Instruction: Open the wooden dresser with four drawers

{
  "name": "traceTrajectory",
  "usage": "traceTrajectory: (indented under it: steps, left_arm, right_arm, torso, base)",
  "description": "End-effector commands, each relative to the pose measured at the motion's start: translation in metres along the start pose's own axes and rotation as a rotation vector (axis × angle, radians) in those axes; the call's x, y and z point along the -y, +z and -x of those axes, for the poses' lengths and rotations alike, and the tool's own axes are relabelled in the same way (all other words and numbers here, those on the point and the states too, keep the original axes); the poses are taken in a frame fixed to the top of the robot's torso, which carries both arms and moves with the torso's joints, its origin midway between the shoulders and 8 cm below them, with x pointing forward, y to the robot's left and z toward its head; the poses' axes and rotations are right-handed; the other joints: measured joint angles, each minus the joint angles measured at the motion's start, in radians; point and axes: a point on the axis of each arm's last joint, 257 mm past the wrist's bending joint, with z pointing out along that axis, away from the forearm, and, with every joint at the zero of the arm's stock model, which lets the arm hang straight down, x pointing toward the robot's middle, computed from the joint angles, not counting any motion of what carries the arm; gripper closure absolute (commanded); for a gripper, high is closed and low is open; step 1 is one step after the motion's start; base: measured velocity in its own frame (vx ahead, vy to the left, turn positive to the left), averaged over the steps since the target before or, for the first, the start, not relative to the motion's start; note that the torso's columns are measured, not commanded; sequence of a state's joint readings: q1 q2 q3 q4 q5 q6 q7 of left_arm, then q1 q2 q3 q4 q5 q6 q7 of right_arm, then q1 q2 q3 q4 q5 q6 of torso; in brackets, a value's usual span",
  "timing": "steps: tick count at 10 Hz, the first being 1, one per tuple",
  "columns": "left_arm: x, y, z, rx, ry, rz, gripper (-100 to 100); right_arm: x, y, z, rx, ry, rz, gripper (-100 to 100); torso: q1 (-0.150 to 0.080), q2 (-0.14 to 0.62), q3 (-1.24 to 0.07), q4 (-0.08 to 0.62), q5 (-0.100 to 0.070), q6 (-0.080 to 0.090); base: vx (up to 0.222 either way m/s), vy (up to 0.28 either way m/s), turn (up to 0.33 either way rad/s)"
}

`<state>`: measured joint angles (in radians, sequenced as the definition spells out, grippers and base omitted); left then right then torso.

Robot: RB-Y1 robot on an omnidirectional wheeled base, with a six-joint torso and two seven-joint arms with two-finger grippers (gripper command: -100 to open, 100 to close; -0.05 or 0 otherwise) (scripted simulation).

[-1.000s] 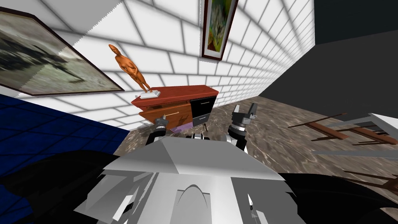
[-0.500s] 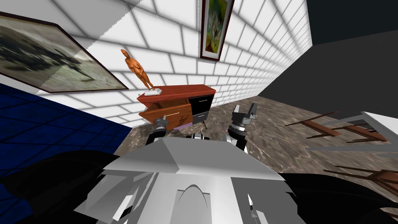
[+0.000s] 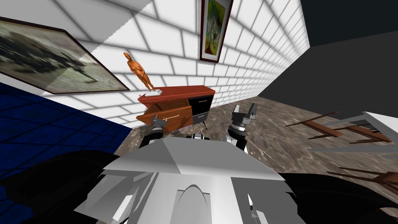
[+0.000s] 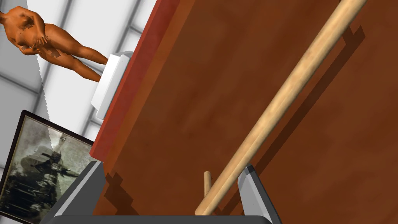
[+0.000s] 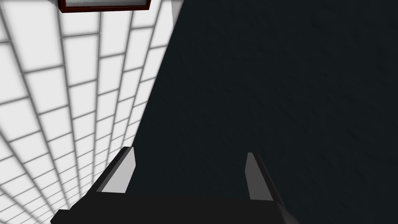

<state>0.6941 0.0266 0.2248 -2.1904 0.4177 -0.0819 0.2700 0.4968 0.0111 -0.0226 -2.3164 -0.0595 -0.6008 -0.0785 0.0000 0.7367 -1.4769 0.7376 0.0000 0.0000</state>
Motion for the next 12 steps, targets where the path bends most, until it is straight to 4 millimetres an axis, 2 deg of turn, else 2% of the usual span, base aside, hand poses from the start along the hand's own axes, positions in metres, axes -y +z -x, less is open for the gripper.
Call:
traceTrajectory:
  steps: [1,4,5,6,7,12]
  left_arm:
    - [0.014,-0.007,-0.003,-0.001,-0.001,0.002,-100]
    - [0.030,-0.015,-0.008,-0.004,0.000,0.005,-100]
    - [0.030,-0.015,-0.008,-0.004,0.000,0.005,-100]
    - [0.022,-0.016,-0.003,0.007,0.001,0.022,-100]
    - [0.020,-0.016,-0.003,0.009,0.002,0.026,0]
    - [0.015,-0.017,0.001,0.018,0.003,0.041,0]
  right_arm:
    - [0.000,0.000,0.000,0.000,0.000,0.000,0]
    - [0.000,0.000,0.000,0.000,0.000,0.000,0]
    - [0.000,0.000,0.000,0.000,0.000,0.000,0]
    - [0.000,0.000,0.000,0.000,0.000,0.000,0]
    - [0.000,0.000,0.000,0.000,0.000,0.000,0]
    - [0.000,0.000,0.000,0.000,0.000,0.000,0]
  torso:
    - [0.000,0.002,0.001,0.001,-0.001,0.000]
    - [-0.002,0.005,0.002,0.003,-0.003,-0.001]
    - [-0.004,0.006,0.002,0.005,-0.006,-0.001]
    - [-0.006,0.008,0.003,0.006,-0.006,0.000]
    - [-0.005,0.007,0.004,0.005,-0.005,0.000]
    - [-0.001,0.002,0.001,0.001,-0.001,0.000]
  base:
    - [0.039,0.002,0.000]
    - [0.036,-0.003,-0.003]
    - [0.026,0.001,0.009]
    - [0.013,0.005,0.001]
    - [0.000,0.000,0.000]
    - [0.000,0.000,0.000]
